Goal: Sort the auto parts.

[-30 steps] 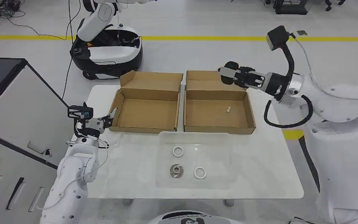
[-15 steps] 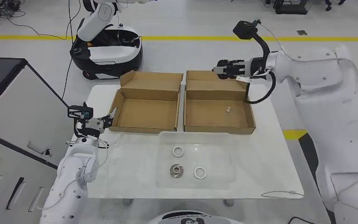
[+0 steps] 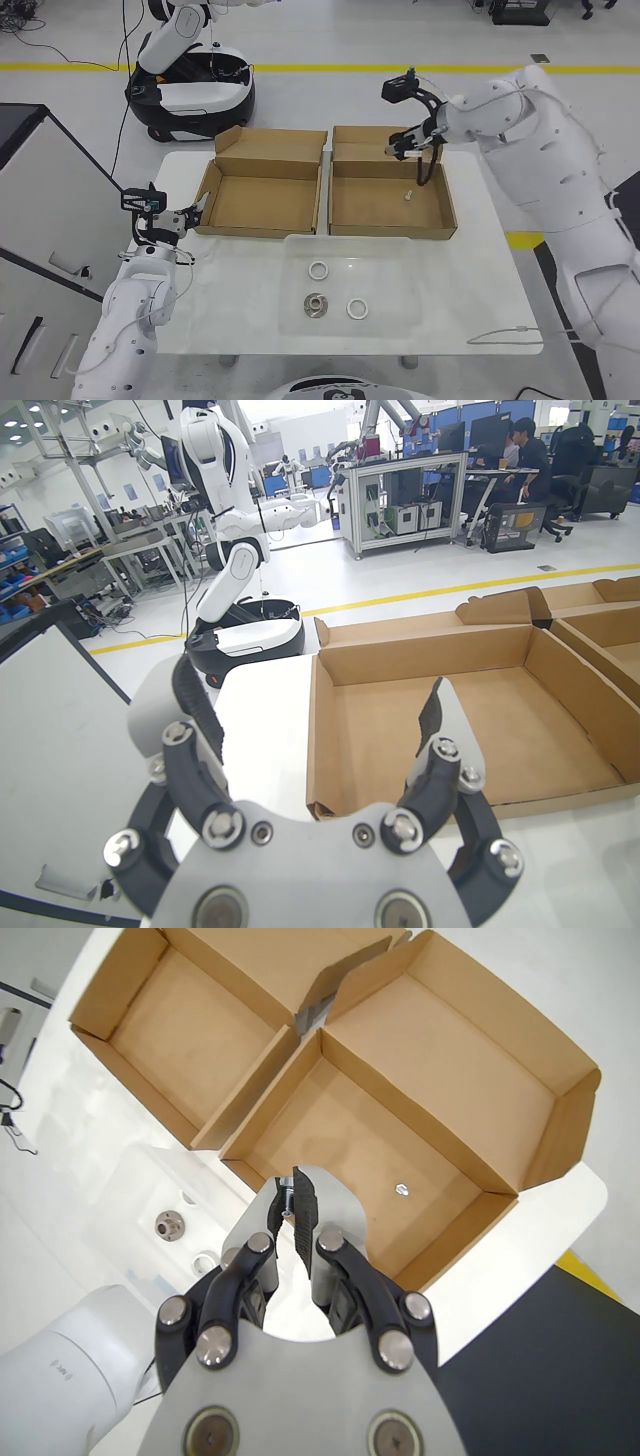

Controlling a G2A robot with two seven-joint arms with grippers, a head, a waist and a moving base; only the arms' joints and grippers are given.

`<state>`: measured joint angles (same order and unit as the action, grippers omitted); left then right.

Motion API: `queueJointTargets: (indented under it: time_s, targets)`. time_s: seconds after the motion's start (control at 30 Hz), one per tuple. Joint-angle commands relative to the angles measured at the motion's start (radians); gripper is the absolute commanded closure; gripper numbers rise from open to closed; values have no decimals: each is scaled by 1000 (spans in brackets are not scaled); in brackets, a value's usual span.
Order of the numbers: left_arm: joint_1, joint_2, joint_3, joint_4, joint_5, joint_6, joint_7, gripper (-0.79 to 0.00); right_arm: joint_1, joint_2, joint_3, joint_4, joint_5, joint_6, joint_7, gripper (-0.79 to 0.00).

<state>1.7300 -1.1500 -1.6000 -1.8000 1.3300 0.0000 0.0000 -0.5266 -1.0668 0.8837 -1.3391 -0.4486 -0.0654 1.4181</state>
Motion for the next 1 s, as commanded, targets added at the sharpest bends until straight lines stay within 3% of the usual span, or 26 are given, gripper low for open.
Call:
queueJointTargets:
  time_s: [0.0,0.47,0.97]
  targets:
    - [0,0,0,0,0,0,0,-785,12,-7,-31,23,-25,-10,-3,0]
    - [0,0,0,0,0,0,0,-785,84,-63,-237,122,-171,-164,89,0]
    - [0,0,0,0,0,0,0,-785,144,-139,-369,291,-171,-187,111,0]
